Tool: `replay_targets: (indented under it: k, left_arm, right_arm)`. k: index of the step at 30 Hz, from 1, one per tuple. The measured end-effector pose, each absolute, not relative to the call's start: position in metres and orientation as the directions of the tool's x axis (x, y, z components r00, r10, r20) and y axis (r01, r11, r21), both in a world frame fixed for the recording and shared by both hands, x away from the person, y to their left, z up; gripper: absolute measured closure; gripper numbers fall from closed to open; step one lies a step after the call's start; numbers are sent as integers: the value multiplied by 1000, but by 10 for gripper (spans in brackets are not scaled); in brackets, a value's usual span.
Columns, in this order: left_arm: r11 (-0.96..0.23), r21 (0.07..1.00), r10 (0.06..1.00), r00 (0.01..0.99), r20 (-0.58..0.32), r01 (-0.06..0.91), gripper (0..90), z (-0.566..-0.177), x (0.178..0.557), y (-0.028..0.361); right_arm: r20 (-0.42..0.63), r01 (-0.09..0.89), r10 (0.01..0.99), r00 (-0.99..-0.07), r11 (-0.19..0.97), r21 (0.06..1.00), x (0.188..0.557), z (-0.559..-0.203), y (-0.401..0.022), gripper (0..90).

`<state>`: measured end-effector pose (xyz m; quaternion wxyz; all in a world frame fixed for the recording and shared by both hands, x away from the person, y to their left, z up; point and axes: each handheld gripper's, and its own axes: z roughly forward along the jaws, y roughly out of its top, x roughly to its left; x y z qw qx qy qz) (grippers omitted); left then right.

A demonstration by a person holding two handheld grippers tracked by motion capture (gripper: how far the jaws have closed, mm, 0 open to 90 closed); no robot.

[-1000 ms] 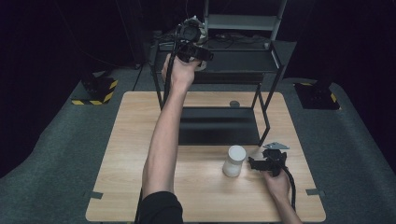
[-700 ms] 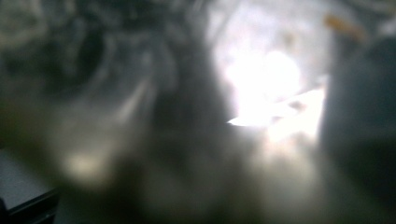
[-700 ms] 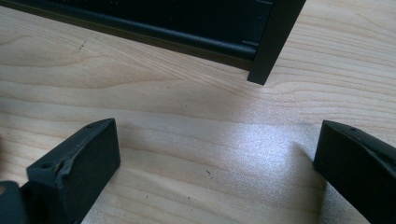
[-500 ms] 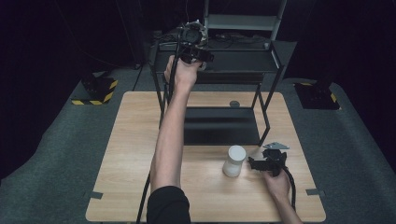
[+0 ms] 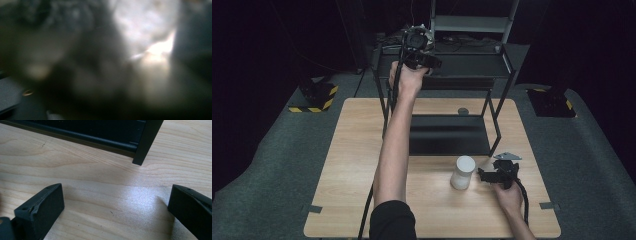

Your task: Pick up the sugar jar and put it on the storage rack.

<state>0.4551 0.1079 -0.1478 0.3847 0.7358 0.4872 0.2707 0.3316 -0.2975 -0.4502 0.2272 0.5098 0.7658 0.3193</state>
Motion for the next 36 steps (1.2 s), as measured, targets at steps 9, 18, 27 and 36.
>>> replay_targets:
  k: [9, 18, 27, 36]
  left_arm:
    - [-171, 897, 922, 386, 0, 407, 11, -163, 424, 126]
    - [-161, 919, 910, 414, -3, 361, 2, -167, 395, 141]
    - [-174, 919, 896, 444, -2, 354, 1, -180, 379, 154]
    - [-182, 923, 889, 458, 6, 340, 2, -189, 364, 161]
  right_arm:
    - [-22, 636, 926, -376, 275, 721, 332, -450, -298, 0]
    - [-23, 635, 926, -377, 276, 721, 332, -450, -298, 0]
    - [-21, 636, 927, -374, 273, 721, 331, -450, -297, 0]
    - [-21, 636, 927, -373, 272, 722, 331, -451, -297, 0]
